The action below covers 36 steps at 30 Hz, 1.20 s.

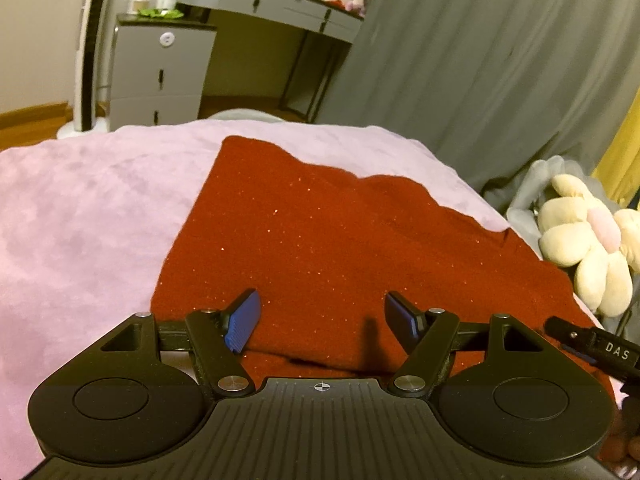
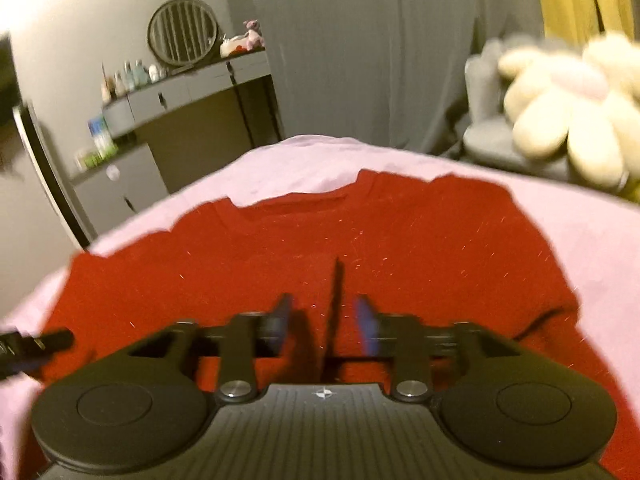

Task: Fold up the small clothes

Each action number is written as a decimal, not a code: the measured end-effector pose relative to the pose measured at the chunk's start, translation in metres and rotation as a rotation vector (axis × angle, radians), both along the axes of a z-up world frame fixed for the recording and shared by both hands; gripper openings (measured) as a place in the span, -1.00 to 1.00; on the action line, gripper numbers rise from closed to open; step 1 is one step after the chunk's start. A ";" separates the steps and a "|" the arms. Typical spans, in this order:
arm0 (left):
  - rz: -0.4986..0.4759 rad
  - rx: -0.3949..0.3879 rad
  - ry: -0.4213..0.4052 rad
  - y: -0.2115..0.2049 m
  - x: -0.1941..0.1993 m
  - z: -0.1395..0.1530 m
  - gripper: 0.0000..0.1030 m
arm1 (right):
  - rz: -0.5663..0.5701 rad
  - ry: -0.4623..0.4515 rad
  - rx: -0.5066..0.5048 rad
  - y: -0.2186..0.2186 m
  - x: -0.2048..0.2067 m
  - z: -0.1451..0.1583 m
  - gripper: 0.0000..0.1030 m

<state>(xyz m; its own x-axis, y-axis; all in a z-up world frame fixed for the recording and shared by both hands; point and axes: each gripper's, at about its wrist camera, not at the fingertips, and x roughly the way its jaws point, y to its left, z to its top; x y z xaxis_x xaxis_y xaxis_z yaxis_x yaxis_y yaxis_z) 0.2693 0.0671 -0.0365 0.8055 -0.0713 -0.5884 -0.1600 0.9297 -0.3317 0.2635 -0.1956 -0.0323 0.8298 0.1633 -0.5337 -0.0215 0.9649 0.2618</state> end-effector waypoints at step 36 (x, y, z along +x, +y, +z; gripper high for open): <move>-0.027 0.055 0.024 -0.013 0.009 -0.018 0.58 | -0.161 -0.029 -0.929 0.019 0.053 -0.026 -0.84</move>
<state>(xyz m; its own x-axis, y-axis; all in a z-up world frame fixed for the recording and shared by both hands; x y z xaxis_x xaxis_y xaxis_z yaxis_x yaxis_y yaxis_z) 0.2787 0.0539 -0.0544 0.7895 -0.0602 -0.6108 -0.1415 0.9505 -0.2766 0.3168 -0.1768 -0.0587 0.8203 -0.4346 -0.3718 0.1354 0.7791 -0.6121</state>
